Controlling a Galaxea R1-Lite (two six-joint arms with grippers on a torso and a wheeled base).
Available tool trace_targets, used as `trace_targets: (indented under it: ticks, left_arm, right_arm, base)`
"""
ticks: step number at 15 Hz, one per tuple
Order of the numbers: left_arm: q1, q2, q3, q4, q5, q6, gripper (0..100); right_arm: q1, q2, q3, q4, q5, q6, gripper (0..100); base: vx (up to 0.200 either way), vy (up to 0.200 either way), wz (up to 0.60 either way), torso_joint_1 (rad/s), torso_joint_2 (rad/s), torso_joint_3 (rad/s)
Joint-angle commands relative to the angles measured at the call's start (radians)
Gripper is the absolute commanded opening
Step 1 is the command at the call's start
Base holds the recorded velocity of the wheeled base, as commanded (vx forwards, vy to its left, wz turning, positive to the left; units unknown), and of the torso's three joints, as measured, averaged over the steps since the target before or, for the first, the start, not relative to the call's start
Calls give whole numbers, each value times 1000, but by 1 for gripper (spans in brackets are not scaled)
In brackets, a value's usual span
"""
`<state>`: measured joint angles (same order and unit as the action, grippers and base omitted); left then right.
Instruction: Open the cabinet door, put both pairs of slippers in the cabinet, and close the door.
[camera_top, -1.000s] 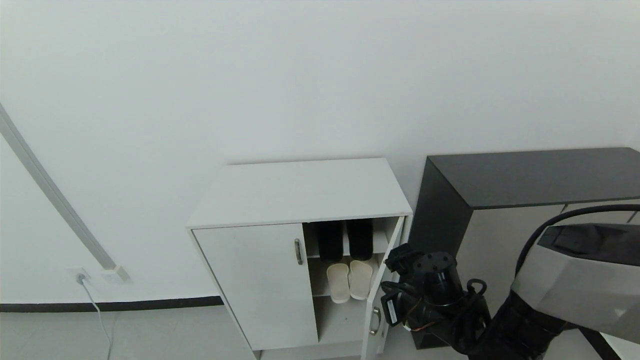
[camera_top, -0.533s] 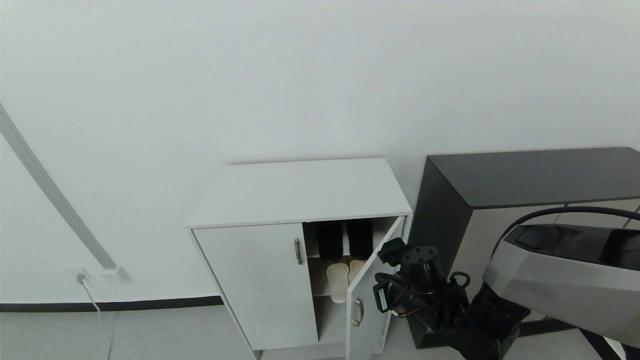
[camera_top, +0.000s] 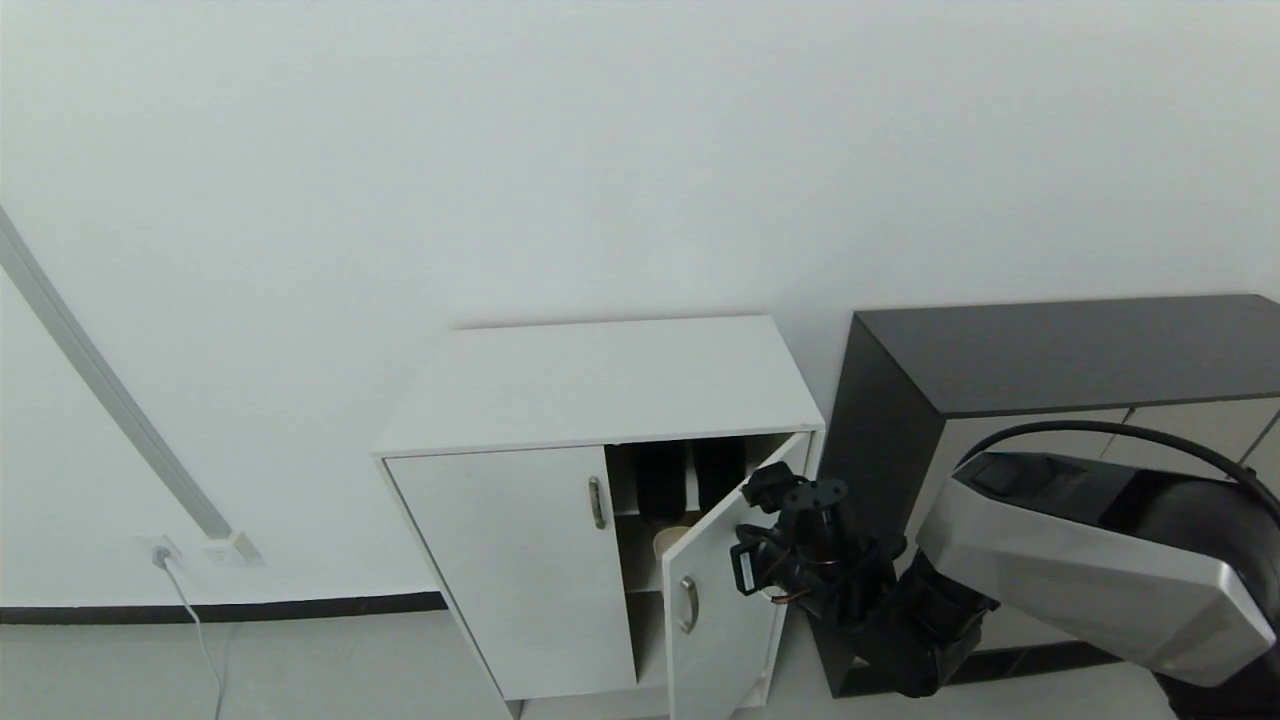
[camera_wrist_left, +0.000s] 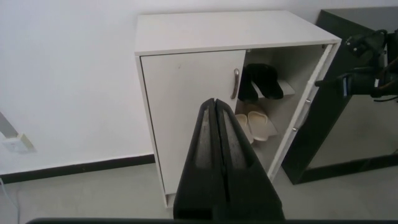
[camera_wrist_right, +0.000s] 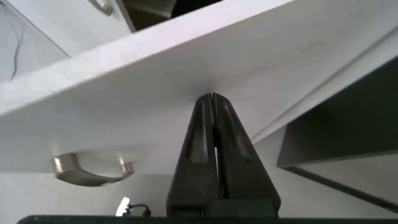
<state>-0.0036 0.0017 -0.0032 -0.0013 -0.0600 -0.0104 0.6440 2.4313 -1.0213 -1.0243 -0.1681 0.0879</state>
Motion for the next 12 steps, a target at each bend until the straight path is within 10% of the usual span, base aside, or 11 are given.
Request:
trace_targets:
  ticks: [1,12]
  left_arm:
    - [1,0,0,0,0,0,0]
    - [1,0,0,0,0,0,0]
  right_arm:
    - [-4,46,-53,4,-1,1,0]
    - [-76,126,-290,85,1,1,0]
  base:
    - [0,0,0,0,0,0]
    - [0,0,0,0,0,0]
